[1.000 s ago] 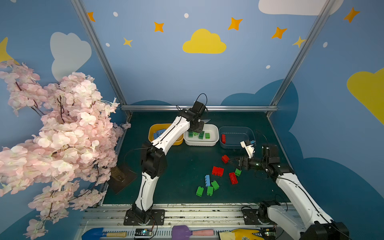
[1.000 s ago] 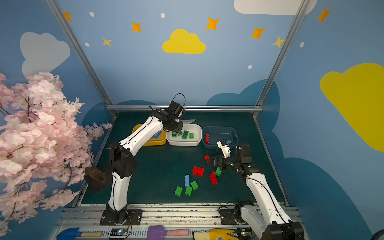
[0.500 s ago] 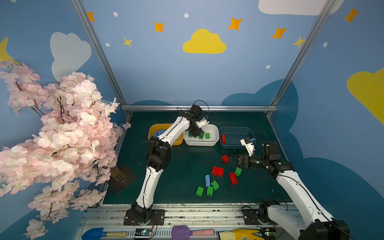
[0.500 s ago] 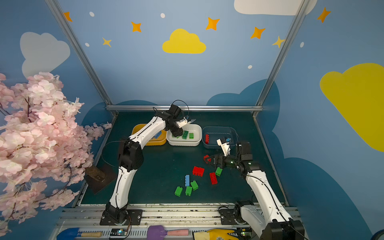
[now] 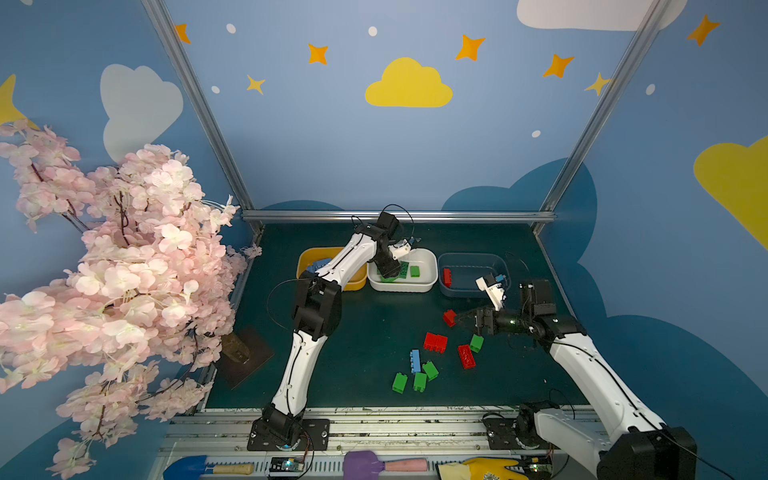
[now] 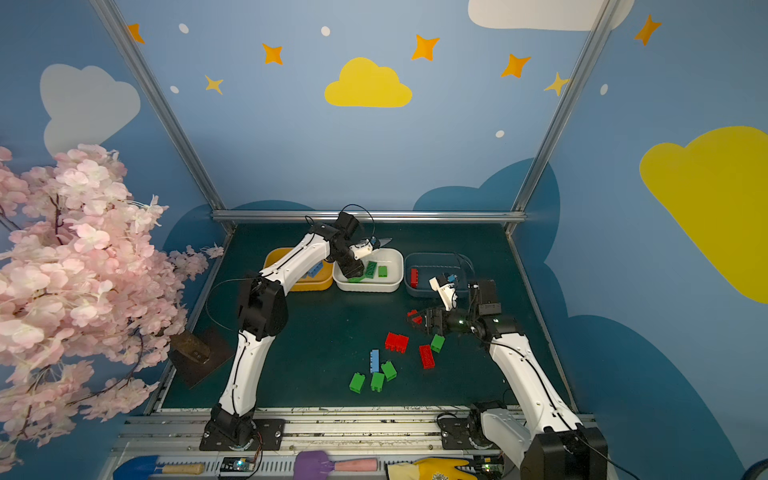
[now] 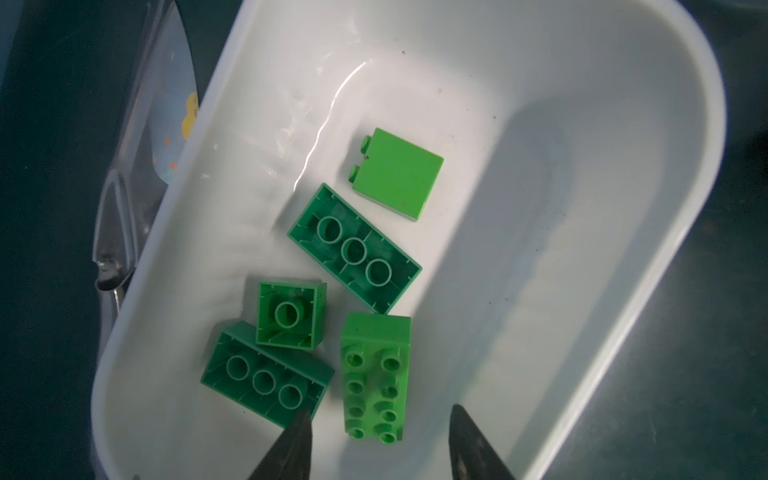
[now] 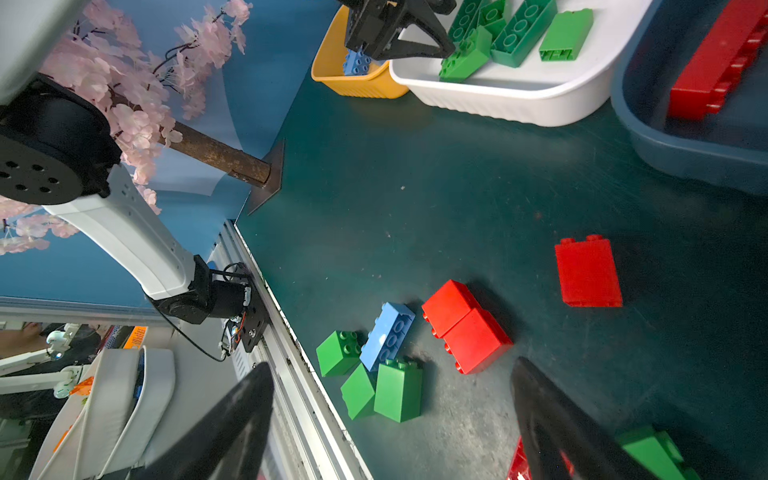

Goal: Sort the legos into containers by color
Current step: 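Draw the left arm back while the right gripper moves over the loose bricks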

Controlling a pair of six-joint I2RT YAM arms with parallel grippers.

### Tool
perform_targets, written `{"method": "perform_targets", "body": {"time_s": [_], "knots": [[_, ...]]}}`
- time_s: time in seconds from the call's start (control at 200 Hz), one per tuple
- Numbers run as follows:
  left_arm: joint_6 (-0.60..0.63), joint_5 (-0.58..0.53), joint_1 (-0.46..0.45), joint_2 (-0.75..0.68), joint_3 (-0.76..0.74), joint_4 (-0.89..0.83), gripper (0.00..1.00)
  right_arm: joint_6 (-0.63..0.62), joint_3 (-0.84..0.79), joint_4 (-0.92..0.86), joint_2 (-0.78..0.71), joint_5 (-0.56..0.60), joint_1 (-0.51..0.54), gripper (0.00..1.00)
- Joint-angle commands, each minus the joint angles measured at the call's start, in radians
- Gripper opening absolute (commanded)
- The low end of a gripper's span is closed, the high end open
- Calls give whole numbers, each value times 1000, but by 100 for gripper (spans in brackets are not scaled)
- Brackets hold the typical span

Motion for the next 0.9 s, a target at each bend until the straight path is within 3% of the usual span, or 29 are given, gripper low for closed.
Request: {"method": "perform_targets", "body": {"time_s": [0.0, 0.31, 0.365, 0.621, 0.781, 0.891], "knots": [[-23, 28, 2, -45, 11, -57, 64, -18, 29, -5, 8, -20, 21, 88], [-204, 18, 5, -259, -127, -92, 84, 1, 25, 4, 2, 7, 97, 88], [-244, 29, 5, -315, -182, -97, 99, 6, 21, 11, 2, 20, 121, 88], [-429, 149, 9, -614, -529, -33, 100, 88, -13, 78, 22, 128, 287, 87], [-556, 285, 12, -765, -732, 21, 100, 223, -12, 110, 74, 320, 444, 85], [-631, 318, 23, -862, -871, 65, 100, 316, 3, 102, 127, 501, 569, 85]]}}
